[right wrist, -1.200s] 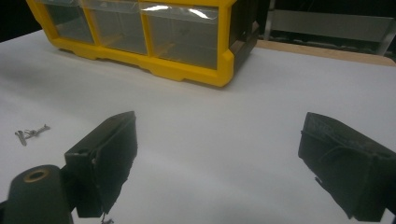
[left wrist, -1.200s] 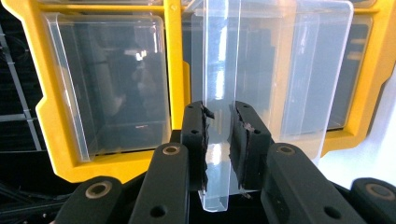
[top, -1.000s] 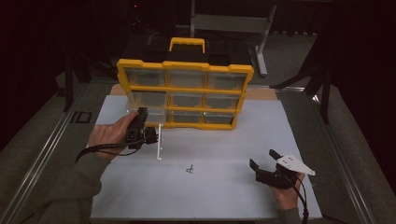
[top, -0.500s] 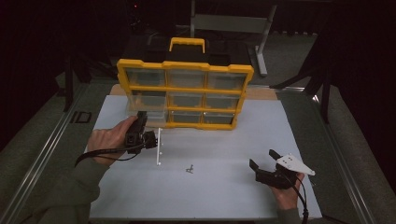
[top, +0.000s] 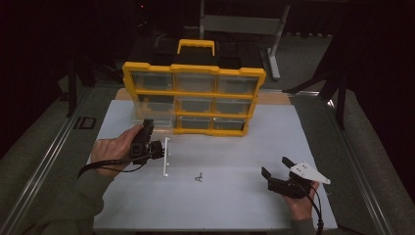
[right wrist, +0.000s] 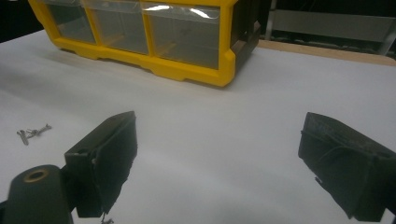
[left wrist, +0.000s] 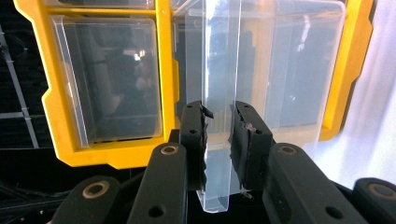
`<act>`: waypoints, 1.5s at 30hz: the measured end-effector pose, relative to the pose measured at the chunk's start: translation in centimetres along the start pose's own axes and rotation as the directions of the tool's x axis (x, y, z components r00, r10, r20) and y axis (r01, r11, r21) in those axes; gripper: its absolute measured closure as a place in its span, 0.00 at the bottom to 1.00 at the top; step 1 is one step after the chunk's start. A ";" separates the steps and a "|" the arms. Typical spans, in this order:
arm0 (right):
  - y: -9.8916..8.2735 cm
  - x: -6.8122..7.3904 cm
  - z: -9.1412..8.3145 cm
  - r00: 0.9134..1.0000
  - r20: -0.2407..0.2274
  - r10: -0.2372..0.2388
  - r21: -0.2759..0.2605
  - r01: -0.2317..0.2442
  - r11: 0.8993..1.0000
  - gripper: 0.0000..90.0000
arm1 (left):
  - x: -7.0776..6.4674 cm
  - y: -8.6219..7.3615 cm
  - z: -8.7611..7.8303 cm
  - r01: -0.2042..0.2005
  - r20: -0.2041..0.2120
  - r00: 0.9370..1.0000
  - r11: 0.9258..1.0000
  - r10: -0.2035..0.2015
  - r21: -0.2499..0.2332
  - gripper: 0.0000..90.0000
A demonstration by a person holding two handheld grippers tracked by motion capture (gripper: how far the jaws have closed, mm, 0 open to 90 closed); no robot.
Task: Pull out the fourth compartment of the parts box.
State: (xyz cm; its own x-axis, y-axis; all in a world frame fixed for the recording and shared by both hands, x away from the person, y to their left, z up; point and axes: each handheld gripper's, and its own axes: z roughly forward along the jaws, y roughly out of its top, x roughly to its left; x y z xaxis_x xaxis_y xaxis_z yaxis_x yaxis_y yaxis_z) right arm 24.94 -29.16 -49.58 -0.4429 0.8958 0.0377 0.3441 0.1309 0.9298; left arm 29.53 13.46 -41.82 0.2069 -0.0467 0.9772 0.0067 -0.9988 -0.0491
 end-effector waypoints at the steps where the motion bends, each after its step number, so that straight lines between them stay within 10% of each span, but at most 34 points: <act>1: 0.0 0.0 0.0 1.000 0.000 0.000 -0.001 0.000 1.000 0.13 | 0.0 0.0 0.0 -0.002 -0.001 1.000 1.000 0.002 0.001 0.84; 29: -0.1 0.0 0.0 1.000 0.003 0.002 0.004 -0.002 1.000 0.13 | -3.0 0.0 -1.1 0.034 -0.039 0.999 0.999 -0.034 -0.003 0.48; 45: -0.1 0.0 0.0 1.000 0.003 0.002 0.003 -0.002 1.000 0.13 | -5.6 0.6 -1.3 0.157 0.036 0.987 0.988 -0.157 -0.008 0.27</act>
State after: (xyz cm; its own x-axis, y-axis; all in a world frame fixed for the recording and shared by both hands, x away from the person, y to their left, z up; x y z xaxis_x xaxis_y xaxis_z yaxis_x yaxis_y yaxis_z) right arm 24.94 -29.16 -49.66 -0.4397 0.8973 0.0387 0.3479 0.1304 0.9284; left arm 27.06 13.12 -47.02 0.2380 0.1110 0.9649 0.0318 -0.9938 0.1065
